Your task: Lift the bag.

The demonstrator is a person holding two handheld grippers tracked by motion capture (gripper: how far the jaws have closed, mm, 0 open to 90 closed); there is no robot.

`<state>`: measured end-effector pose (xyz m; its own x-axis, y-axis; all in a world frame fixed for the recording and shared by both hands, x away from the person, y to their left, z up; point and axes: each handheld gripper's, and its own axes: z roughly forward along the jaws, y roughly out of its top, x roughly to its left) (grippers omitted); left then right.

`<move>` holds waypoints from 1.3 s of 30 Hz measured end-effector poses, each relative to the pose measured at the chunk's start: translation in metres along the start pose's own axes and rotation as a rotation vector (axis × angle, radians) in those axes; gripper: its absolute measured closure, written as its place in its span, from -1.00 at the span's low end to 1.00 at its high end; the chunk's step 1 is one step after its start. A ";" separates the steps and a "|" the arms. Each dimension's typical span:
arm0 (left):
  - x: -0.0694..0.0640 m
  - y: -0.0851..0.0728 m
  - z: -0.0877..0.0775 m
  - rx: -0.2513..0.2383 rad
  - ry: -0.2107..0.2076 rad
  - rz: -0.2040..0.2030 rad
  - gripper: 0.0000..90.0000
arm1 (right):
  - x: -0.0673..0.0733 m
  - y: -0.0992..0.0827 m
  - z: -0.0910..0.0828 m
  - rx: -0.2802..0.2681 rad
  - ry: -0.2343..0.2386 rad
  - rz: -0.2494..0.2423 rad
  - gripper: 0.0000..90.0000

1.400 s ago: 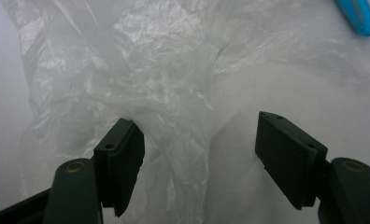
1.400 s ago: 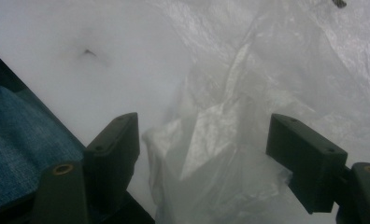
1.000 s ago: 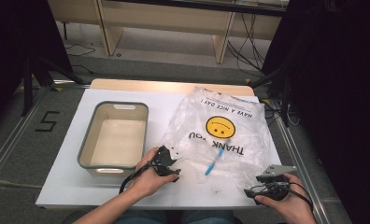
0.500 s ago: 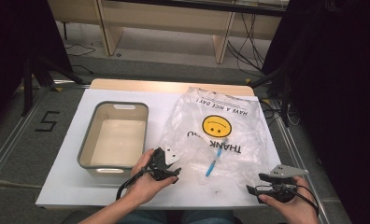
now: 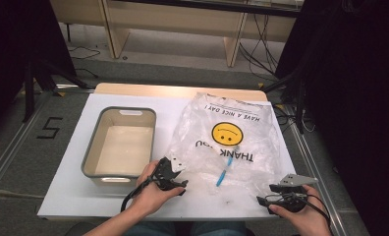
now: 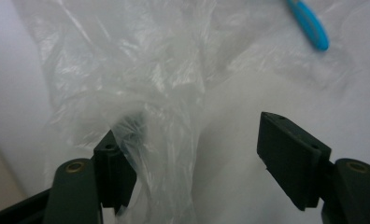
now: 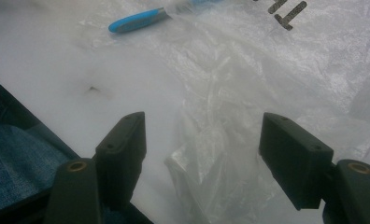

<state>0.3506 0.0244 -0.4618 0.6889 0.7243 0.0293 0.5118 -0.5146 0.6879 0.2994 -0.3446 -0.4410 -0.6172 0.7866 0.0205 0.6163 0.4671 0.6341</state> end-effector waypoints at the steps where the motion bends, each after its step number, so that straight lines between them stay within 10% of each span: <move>1: -0.001 0.002 0.001 -0.016 -0.002 0.018 -0.30 | 0.000 0.000 0.000 0.001 0.000 0.000 -0.27; 10: -0.003 -0.002 -0.017 0.037 0.067 0.027 -0.39 | -0.002 -0.001 0.001 0.008 -0.010 0.008 -0.25; 19: -0.004 -0.007 -0.013 0.086 0.064 0.040 -0.45 | -0.015 -0.015 0.004 0.155 -0.047 0.001 -0.17; 24: -0.009 -0.005 -0.019 0.062 0.039 0.052 -0.43 | -0.032 -0.022 0.001 0.156 -0.102 0.059 0.42; 39: -0.009 -0.017 -0.030 0.051 0.003 0.025 -0.42 | -0.047 -0.022 0.001 0.200 -0.113 0.090 0.98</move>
<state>0.3199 0.0402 -0.4523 0.7005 0.7121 0.0478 0.5203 -0.5553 0.6488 0.3157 -0.3910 -0.4569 -0.5037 0.8636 -0.0241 0.7579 0.4551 0.4674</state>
